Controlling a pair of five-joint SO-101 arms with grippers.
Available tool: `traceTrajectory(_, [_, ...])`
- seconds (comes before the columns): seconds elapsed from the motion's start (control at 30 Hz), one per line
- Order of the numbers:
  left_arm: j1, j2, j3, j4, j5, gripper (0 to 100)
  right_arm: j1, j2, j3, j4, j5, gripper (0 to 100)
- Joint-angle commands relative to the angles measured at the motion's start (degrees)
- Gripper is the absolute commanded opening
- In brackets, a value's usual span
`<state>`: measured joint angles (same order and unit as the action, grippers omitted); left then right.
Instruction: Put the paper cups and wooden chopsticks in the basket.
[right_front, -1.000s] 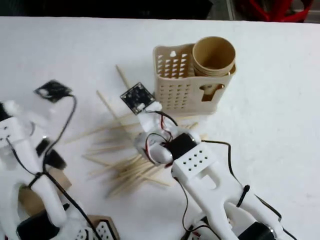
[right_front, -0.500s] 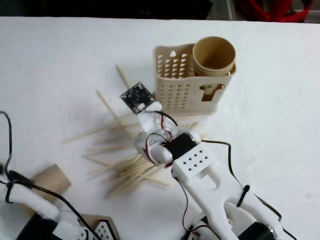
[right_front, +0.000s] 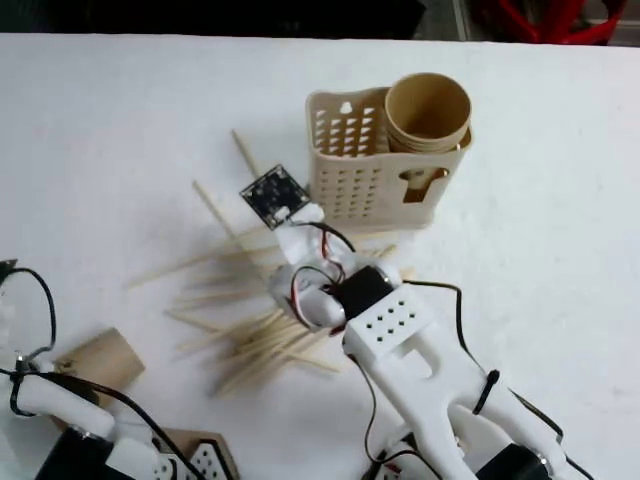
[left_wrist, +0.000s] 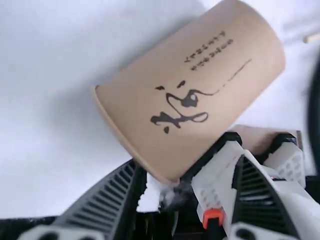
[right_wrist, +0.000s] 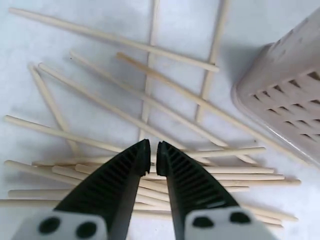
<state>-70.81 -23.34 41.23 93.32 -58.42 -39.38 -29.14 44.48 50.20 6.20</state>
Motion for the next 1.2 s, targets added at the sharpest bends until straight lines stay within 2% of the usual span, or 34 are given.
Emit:
traceTrajectory(0.0, [1.98,-0.57,3.16,-5.27,-0.53,28,0.4,-0.31,-0.97,-1.01,0.62,4.2])
traceTrajectory(0.1, [3.82,-0.84,5.98,-8.7,-0.53,28,0.4,-0.48,-0.97,-1.01,0.62,4.2])
traceTrajectory(0.27, [8.75,-1.01,6.24,-8.88,-0.44,27,0.4,-0.57,-0.97,-1.01,0.62,4.2])
traceTrajectory(0.4, [13.41,-1.01,5.45,-8.88,-0.44,17,0.4,-0.57,-0.97,-1.01,0.62,4.2])
traceTrajectory(0.47, [14.99,-1.01,3.34,-8.7,1.32,13,0.4,-0.57,-0.97,-1.01,0.62,4.2])
traceTrajectory(0.63, [18.51,-1.01,-4.4,-7.91,11.34,7,0.4,-0.66,-0.97,-1.01,0.62,4.2])
traceTrajectory(0.93, [30.99,-1.01,-14.68,0.09,12.31,2,0.4,-0.66,-0.97,-1.01,0.62,4.2])
traceTrajectory(1.07, [35.91,-1.01,-22.86,1.67,17.23,2,0.48,-0.75,-0.97,-1.01,0.62,4.2])
traceTrajectory(1.17, [40.31,-1.01,-29.1,1.76,18.2,2,0.48,-0.75,-0.97,-1.01,0.62,4.2])
